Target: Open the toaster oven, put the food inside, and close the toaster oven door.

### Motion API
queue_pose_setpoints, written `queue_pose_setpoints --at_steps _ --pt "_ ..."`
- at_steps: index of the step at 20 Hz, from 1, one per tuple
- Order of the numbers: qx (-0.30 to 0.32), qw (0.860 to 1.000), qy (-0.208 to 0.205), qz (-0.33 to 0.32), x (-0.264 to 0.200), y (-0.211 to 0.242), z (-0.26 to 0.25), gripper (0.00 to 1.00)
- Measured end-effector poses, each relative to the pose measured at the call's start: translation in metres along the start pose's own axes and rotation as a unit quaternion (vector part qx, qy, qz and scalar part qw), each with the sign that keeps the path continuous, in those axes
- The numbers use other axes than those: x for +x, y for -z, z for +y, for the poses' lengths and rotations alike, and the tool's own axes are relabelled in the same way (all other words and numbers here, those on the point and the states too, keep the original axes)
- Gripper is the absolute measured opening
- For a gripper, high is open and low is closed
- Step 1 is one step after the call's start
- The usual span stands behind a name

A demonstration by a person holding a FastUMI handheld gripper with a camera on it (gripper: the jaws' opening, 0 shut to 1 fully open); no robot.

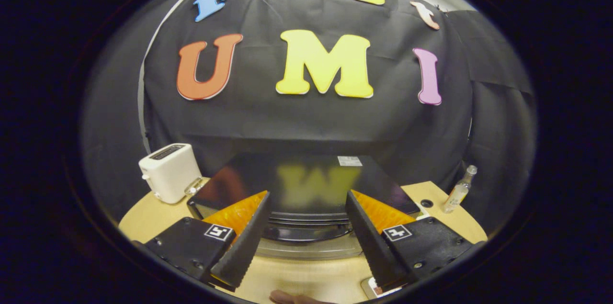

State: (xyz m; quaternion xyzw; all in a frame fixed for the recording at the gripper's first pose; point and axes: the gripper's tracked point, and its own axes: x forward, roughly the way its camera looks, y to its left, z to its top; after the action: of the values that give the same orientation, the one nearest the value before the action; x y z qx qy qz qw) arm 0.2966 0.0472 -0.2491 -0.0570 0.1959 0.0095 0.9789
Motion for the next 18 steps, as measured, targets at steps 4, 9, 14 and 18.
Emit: queue_pose_setpoints --at_steps 4,9,14,18 --pt "0.042 0.999 -0.014 -0.007 0.003 0.003 0.002 0.97" --pt "0.017 0.999 -0.001 -0.036 -0.002 0.008 0.002 0.98" --pt "0.024 0.999 -0.010 -0.040 -0.021 0.018 0.002 0.98" --pt "0.020 0.999 -0.007 -0.035 -0.041 0.028 0.002 0.98"
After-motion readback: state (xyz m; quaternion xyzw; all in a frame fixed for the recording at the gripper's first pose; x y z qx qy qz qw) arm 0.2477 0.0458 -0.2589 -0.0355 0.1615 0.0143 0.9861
